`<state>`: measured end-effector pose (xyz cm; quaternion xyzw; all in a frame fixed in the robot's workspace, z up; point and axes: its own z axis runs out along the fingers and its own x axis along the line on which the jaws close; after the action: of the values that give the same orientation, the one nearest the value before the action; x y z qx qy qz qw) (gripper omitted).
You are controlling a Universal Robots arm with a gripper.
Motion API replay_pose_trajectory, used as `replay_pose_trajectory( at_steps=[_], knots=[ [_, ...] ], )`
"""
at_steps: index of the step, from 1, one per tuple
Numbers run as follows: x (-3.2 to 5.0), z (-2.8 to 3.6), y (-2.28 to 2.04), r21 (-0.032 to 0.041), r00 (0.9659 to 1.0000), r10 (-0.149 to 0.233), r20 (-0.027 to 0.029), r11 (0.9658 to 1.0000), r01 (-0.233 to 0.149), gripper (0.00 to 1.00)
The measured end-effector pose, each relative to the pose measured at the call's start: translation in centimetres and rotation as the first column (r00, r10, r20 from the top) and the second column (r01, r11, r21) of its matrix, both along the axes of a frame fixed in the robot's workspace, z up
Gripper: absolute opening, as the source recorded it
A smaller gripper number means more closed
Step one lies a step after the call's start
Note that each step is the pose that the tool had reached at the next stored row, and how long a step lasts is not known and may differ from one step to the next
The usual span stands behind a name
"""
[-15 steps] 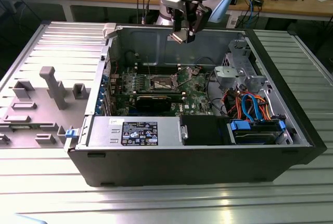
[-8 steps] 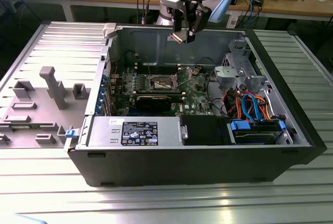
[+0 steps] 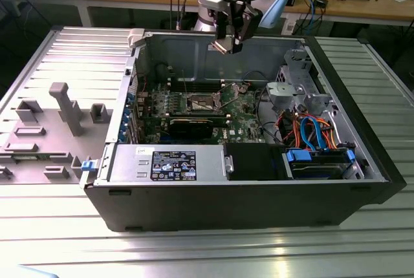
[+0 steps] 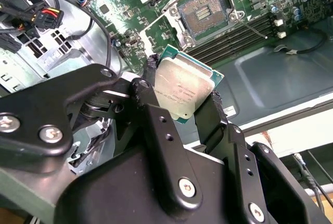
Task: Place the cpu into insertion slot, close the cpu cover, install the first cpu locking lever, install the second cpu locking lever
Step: 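Place the cpu into insertion slot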
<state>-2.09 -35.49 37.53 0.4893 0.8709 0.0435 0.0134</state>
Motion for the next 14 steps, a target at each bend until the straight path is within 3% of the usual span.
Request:
replay_pose_trajectory(
  at_steps=[14],
  knots=[
    [0.0,-0.01,0.0,0.0,0.9999,-0.017,0.0,0.9999,0.017,0.55]
  ],
)
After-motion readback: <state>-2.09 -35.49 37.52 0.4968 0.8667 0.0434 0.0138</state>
